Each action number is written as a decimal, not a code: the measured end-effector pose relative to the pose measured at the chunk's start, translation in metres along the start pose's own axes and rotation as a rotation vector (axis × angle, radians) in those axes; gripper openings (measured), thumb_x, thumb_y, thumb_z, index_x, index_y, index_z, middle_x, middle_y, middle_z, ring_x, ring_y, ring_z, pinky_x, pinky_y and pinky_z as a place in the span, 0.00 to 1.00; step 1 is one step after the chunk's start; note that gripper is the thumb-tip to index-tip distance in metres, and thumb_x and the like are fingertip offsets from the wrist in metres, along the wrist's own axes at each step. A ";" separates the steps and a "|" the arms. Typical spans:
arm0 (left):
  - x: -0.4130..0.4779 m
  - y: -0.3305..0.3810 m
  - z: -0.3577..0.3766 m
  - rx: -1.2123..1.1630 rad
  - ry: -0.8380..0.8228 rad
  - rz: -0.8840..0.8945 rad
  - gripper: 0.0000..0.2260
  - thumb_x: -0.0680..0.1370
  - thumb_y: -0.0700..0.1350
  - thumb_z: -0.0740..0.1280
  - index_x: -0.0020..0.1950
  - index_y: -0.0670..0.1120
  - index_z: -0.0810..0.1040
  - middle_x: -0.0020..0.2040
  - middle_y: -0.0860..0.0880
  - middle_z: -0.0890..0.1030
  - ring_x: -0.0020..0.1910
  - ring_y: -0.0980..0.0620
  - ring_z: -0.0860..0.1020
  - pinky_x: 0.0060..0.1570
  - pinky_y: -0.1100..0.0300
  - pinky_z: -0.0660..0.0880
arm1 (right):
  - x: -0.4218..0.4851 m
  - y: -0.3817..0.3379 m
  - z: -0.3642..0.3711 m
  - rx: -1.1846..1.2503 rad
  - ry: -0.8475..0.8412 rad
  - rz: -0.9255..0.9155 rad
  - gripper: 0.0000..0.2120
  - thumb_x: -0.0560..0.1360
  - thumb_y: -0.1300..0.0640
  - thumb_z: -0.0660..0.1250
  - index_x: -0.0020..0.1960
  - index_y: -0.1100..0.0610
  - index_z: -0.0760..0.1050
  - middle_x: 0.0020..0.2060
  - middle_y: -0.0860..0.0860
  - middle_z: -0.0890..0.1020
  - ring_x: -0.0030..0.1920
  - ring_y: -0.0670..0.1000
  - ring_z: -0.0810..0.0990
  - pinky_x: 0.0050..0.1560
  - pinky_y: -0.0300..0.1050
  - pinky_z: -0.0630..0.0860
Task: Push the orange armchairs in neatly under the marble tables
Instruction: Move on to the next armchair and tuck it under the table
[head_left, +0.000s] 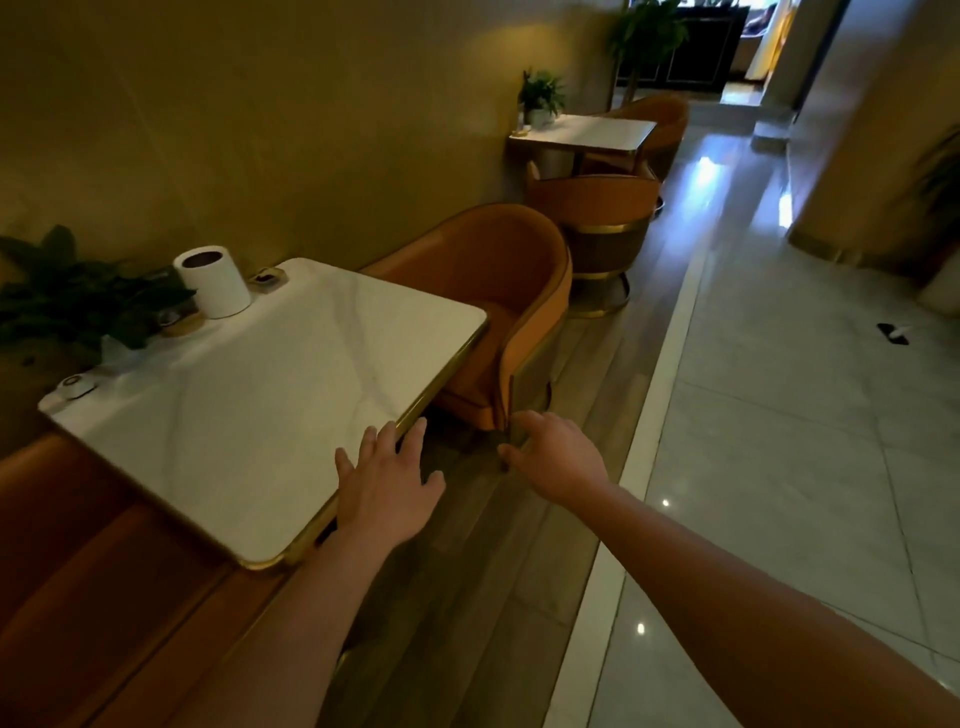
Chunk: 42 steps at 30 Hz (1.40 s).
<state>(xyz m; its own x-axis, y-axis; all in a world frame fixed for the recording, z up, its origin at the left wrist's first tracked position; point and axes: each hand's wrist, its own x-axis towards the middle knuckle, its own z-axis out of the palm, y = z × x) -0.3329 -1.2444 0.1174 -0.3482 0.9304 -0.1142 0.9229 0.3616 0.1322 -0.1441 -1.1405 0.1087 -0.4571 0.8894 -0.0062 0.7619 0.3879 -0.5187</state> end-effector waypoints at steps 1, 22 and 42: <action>0.013 0.008 -0.001 0.001 -0.006 0.006 0.31 0.82 0.61 0.52 0.81 0.55 0.43 0.82 0.45 0.49 0.80 0.44 0.46 0.76 0.36 0.47 | 0.010 0.010 -0.006 0.000 0.005 0.006 0.22 0.78 0.42 0.64 0.70 0.45 0.68 0.64 0.50 0.75 0.65 0.53 0.73 0.59 0.51 0.76; 0.393 0.155 -0.034 0.005 0.021 0.266 0.32 0.81 0.63 0.55 0.81 0.55 0.46 0.81 0.44 0.52 0.80 0.43 0.49 0.74 0.35 0.49 | 0.324 0.170 -0.113 0.030 0.159 0.216 0.26 0.77 0.40 0.65 0.72 0.46 0.66 0.65 0.49 0.75 0.63 0.51 0.74 0.60 0.50 0.76; 0.729 0.444 -0.022 -0.005 0.018 0.194 0.32 0.81 0.63 0.53 0.81 0.56 0.44 0.82 0.45 0.52 0.80 0.44 0.48 0.76 0.37 0.50 | 0.637 0.443 -0.272 -0.051 0.138 0.126 0.27 0.78 0.40 0.64 0.73 0.47 0.65 0.67 0.50 0.75 0.66 0.52 0.73 0.61 0.49 0.75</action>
<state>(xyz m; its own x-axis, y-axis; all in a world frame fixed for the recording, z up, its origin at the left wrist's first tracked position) -0.1805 -0.4044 0.1144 -0.1665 0.9837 -0.0685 0.9722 0.1754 0.1553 0.0269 -0.3363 0.1075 -0.2921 0.9550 0.0511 0.8329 0.2803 -0.4772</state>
